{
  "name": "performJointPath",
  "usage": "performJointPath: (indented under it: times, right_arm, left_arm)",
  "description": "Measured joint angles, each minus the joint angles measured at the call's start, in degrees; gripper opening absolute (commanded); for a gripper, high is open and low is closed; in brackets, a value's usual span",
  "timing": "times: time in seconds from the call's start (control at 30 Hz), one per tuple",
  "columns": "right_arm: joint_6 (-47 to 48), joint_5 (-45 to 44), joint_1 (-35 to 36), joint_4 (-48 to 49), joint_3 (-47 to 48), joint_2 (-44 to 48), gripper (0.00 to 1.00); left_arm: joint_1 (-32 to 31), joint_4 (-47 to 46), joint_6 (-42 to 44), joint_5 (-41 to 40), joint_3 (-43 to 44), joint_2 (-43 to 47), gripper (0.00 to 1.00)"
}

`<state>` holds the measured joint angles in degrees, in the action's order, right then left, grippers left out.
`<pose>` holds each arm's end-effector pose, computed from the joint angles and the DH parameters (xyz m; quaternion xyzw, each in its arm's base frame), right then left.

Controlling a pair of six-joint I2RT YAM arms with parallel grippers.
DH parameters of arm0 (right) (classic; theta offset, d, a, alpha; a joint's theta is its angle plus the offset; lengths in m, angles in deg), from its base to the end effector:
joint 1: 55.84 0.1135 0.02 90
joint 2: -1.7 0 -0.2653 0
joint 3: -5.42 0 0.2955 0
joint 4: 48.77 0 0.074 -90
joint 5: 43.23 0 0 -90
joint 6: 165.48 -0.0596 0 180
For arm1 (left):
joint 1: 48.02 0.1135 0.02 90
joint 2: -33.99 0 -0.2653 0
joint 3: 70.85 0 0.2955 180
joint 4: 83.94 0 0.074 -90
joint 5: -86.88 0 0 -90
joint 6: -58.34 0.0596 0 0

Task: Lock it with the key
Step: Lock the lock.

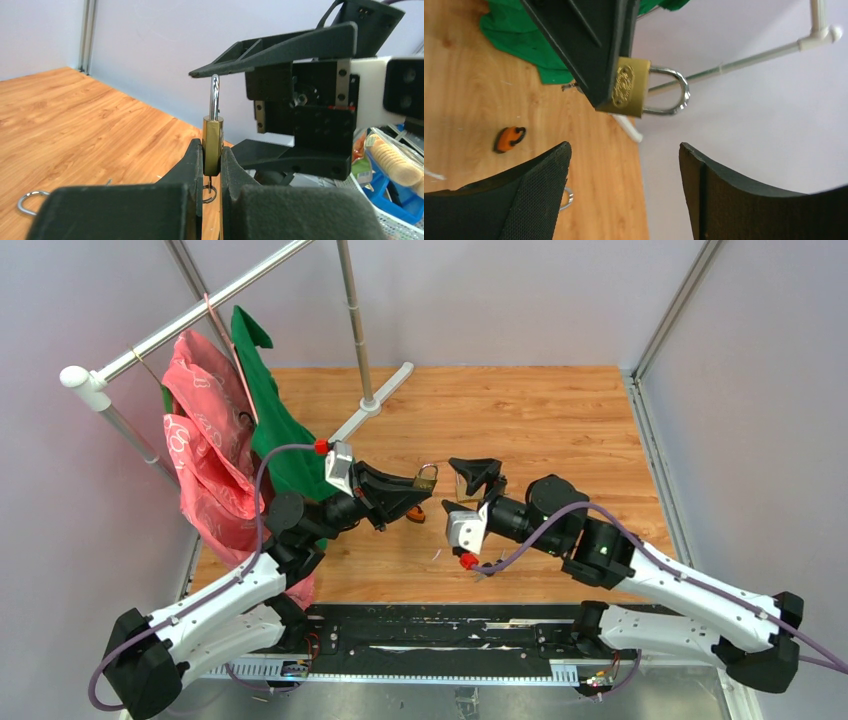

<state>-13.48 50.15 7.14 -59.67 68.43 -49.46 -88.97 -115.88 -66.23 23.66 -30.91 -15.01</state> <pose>0.1224 0.2477 0.3830 -0.6314 0.3051 0.0268 0.7124 0.1750 -0.1874 0.3167 0.2226 0.5262 -0.5976 0.5625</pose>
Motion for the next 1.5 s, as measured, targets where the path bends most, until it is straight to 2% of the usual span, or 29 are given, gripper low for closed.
performJointPath:
  times: [0.13, 0.27, 0.4, 0.53, 0.7, 0.87, 0.9, 1.0, 1.17, 1.23, 1.37, 1.5]
  right_arm:
    - [-9.66, -0.57, -1.20, -8.09, 4.20, 3.39, 0.75]
    - [-23.65, 3.43, -6.14, -11.26, 11.61, 4.52, 0.72]
    - [-36.06, 8.96, -7.80, -12.15, 19.80, 0.74, 0.71]
    - [-44.61, 14.27, -7.82, -14.49, 27.06, -6.93, 0.56]
    - [-48.19, 17.90, -7.91, -18.29, 27.17, -12.70, 0.37]
    - [-49.75, 19.50, -7.93, -18.75, 26.36, -12.07, 0.24]
    - [-50.03, 19.67, -8.02, -18.58, 26.12, -11.61, 0.24]
    - [-50.71, 20.20, -8.48, -18.40, 25.42, -10.40, 0.34]
    - [-51.76, 22.77, -10.64, -18.43, 24.15, -9.29, 0.31]
    - [-52.04, 23.82, -11.15, -18.45, 24.02, -9.40, 0.23]
    - [-52.30, 25.27, -11.37, -18.40, 24.02, -10.03, 0.00]
    - [-51.78, 26.77, -11.87, -19.06, 24.09, -10.12, 0.00]
  left_arm:
    - [-0.02, 0.02, 1.66, 0.33, 0.00, 0.15, 0.00]
    - [-0.46, 0.04, 4.79, 1.20, 0.00, 0.61, 0.00]
    - [-1.38, 0.02, 7.15, 2.21, 0.00, 1.01, 0.00]
    - [-1.97, 0.02, 8.48, 3.04, 0.00, 1.16, 0.00]
    - [-2.01, 0.02, 9.09, 3.69, 0.00, 1.22, 0.00]
    - [-2.01, 0.15, 9.27, 3.89, 0.00, 1.22, 0.00]
    - [-2.01, 0.11, 9.29, 3.98, 0.00, 1.27, 0.00]
    - [-2.14, 0.09, 9.31, 4.26, 0.00, 1.29, 0.00]
    - [-2.27, 0.07, 9.31, 4.33, 0.00, 1.31, 0.00]
    - [-2.27, 0.07, 9.33, 4.33, 0.00, 1.31, 0.00]
    - [-2.32, 0.20, 9.35, 4.79, 0.00, 1.31, 0.00]
    - [-2.32, 0.50, 9.18, 5.51, -0.07, 1.46, 0.00]
